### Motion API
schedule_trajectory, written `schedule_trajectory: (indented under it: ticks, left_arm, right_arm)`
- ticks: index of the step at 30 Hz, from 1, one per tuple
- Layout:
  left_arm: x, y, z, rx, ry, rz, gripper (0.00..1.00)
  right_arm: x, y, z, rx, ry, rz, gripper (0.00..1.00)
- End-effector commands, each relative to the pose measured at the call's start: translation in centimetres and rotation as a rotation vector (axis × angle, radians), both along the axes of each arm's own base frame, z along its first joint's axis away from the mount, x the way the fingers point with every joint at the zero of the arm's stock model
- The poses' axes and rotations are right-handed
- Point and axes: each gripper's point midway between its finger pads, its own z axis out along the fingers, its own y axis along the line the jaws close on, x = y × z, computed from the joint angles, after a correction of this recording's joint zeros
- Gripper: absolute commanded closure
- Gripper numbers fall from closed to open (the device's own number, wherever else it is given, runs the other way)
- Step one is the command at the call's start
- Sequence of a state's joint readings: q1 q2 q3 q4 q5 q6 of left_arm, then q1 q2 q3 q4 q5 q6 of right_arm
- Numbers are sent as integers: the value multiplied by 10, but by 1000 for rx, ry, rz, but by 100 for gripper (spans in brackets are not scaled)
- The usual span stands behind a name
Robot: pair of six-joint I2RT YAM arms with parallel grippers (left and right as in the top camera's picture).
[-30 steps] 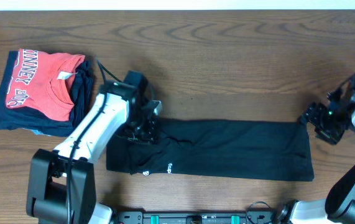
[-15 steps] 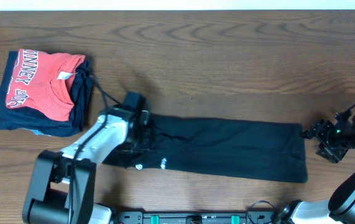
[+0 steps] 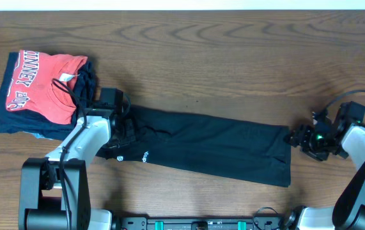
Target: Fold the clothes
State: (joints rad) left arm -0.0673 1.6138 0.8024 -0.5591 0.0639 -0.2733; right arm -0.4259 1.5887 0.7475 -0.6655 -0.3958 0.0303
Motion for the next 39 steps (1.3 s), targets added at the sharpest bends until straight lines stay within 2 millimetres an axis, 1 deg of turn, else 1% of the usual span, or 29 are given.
schedule_trajectory:
  ticks: [1,6,8,10,13,15,18,19,21,24,25,26,27,28,29,32,33,35,36,37,38,39]
  left_arm:
    - [-3,20,-7,75,27,47,87]
    - [3,21,-4,72,12,73,86]
    - [5,21,-3,71,3,81,86]
    - [8,21,-2,70,-5,88,86]
    - [11,22,-2,68,-18,94,85]
    - [14,23,0,64,-26,128,83]
    - [21,27,4,56,-48,163,83]
    - [24,28,5,54,-56,168,83]
    - [27,27,7,37,-62,170,83]
    - [27,22,7,10,-59,166,83]
    - [26,21,7,3,-56,165,83]
    - [25,21,7,3,-52,165,83]
    - [25,21,7,3,-51,165,83]
    - [24,21,7,4,-48,165,83]
    - [23,21,7,4,-45,164,83]
    - [23,21,6,4,-43,164,83]
    - [22,21,6,4,-41,164,79]
    - [22,21,6,4,-40,164,75]
    - [22,21,6,5,-41,161,75]
    - [22,21,6,5,-41,161,75]
    - [23,21,6,5,-41,161,75]
    - [23,21,6,5,-41,161,74]
  right_arm:
    - [-31,33,-23,90,58,118,33]
    - [-59,50,-36,124,106,161,32]
    - [-65,60,-39,164,100,163,32]
    - [-60,71,-35,224,41,181,30]
    - [-61,72,-35,229,42,182,31]
    - [-64,75,-34,243,51,183,31]
    - [-64,78,-34,245,51,197,30]
    - [-64,79,-34,245,51,201,32]
    - [-64,82,-34,244,53,218,38]
    - [-62,87,-35,236,42,252,56]
    - [-61,86,-35,227,40,255,63]
    - [-58,83,-35,212,44,243,77]
    - [-56,79,-35,196,51,227,87]
    - [-53,75,-34,180,57,210,94]
    - [-50,71,-33,170,59,198,99]
    - [-39,62,-25,155,56,171,99]
    - [-36,60,-22,154,52,166,99]
    - [-30,55,-16,147,52,155,98]
    - [-29,53,-15,135,58,154,91]
    - [-29,50,-15,121,67,154,80]
    - [-30,48,-15,110,76,152,70]
    - [-31,46,-15,99,84,152,73]
